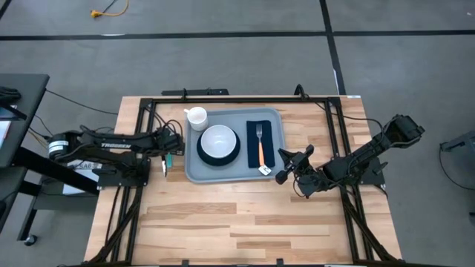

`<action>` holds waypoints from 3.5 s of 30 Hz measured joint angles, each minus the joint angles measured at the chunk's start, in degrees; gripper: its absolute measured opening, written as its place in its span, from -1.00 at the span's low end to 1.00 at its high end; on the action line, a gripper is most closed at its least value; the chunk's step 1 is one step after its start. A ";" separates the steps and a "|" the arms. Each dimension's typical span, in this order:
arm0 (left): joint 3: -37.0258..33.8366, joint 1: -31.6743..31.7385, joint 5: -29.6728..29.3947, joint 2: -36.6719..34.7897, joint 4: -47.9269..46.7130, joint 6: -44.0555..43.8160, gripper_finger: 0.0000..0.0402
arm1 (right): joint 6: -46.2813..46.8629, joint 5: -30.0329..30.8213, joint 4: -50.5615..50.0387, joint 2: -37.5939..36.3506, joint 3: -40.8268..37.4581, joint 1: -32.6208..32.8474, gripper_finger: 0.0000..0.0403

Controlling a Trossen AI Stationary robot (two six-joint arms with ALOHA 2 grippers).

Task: Set up tray
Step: Put the green spoon on the black napkin to the left of the orange fork

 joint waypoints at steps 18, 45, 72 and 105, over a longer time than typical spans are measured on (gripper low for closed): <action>0.21 0.56 -0.24 5.41 3.74 1.40 -0.25 | -0.39 -0.04 0.00 0.00 0.00 -0.01 -0.92; -0.07 -4.28 -4.28 5.04 3.49 -3.37 -0.88 | -1.46 -1.57 0.01 0.00 0.00 -0.01 -0.92; 28.80 -17.72 1.15 -6.37 -8.56 -1.15 -0.88 | -1.88 -1.70 0.00 0.00 0.00 0.00 -0.92; 73.92 -7.58 18.11 48.43 -8.06 9.83 -0.85 | -1.92 -1.30 -9.70 -0.02 -0.04 4.28 -0.92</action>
